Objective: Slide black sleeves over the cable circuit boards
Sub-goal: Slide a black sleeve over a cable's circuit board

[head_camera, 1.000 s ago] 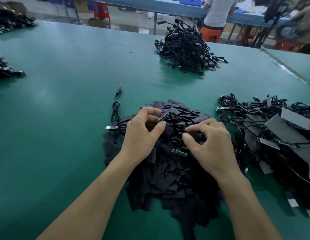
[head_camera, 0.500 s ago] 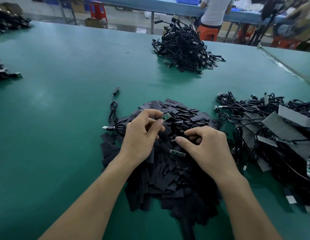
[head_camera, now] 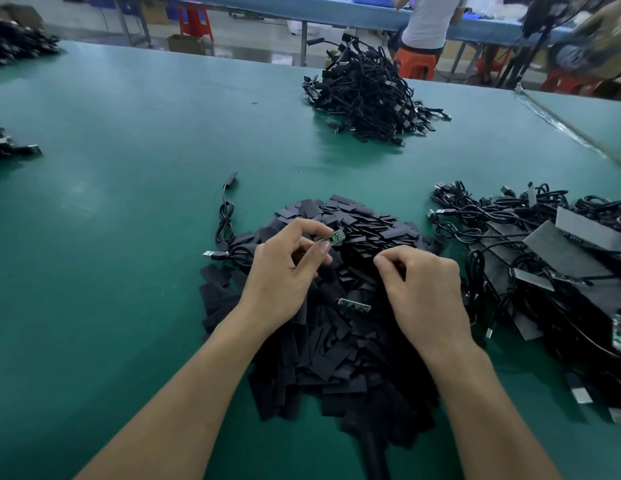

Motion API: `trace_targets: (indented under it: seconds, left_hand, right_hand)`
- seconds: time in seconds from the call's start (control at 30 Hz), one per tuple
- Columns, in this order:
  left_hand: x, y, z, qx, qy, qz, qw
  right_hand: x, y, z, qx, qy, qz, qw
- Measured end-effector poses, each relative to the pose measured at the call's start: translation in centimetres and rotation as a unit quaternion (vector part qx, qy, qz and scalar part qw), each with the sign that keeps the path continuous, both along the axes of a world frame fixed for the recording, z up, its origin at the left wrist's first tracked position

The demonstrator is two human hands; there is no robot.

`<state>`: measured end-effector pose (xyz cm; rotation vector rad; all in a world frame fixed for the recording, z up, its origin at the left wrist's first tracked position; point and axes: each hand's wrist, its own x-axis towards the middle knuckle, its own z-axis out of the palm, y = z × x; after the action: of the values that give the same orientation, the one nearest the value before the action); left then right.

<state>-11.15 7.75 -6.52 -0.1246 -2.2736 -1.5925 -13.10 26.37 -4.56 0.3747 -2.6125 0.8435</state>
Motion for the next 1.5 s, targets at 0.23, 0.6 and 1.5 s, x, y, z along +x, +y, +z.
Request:
trace_targets:
  seconds: [0.23,0.6,1.5]
  left_hand:
    - [0.0,-0.1,-0.2,-0.033,-0.018,-0.026,0.999]
    - [0.0,0.0,-0.2,-0.025,-0.017,-0.013,0.999]
    - [0.3,0.2,0.4,0.086,-0.026,-0.052,0.995]
  right_hand:
    - [0.2,0.1,1.1,-0.061,0.078,-0.010,0.995]
    - [0.2,0.2,0.3,-0.023,-0.076,0.020,0.997]
    - [0.7,-1.2,0.1,-0.089,0.038,0.111,0.989]
